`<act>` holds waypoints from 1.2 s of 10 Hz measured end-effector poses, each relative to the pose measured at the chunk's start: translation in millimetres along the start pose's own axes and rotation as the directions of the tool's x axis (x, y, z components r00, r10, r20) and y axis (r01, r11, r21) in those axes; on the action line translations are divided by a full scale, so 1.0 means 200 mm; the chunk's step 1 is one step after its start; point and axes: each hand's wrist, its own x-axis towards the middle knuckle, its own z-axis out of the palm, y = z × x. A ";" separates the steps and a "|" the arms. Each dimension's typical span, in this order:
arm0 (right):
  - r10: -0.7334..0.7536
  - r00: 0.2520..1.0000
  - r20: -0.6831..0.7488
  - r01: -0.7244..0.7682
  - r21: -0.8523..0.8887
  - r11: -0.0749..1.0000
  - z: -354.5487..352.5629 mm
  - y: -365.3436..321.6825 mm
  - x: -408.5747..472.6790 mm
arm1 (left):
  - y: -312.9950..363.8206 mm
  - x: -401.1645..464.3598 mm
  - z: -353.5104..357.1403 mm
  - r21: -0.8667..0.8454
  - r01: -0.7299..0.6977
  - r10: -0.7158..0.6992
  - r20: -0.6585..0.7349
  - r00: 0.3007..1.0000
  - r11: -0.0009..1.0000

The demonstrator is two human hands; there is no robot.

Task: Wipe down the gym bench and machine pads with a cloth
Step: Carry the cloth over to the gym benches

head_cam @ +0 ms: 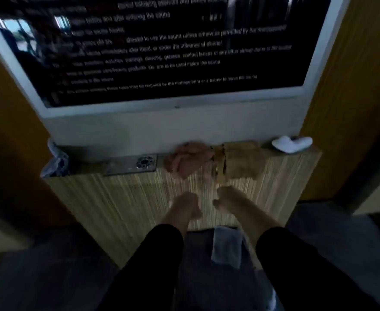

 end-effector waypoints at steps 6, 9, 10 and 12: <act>0.189 0.971 -0.146 -0.192 -0.004 0.981 1.38 0.61 0.76 | -0.19 0.64 1.40 -0.126 0.024 -0.031 -0.056 0.998 0.992; 0.148 0.936 -0.320 -0.169 -0.039 0.985 1.62 0.68 0.87 | -0.24 0.77 1.69 -0.157 -0.059 0.013 -0.279 0.960 0.986; 0.153 0.917 -0.368 -0.171 -0.016 0.985 1.63 0.69 0.88 | -0.23 0.77 1.69 -0.156 -0.048 0.005 -0.264 0.965 0.987; 0.121 0.860 -0.495 -0.116 0.042 0.992 1.61 0.69 0.86 | -0.24 0.75 1.65 -0.151 -0.039 0.001 -0.244 0.970 0.988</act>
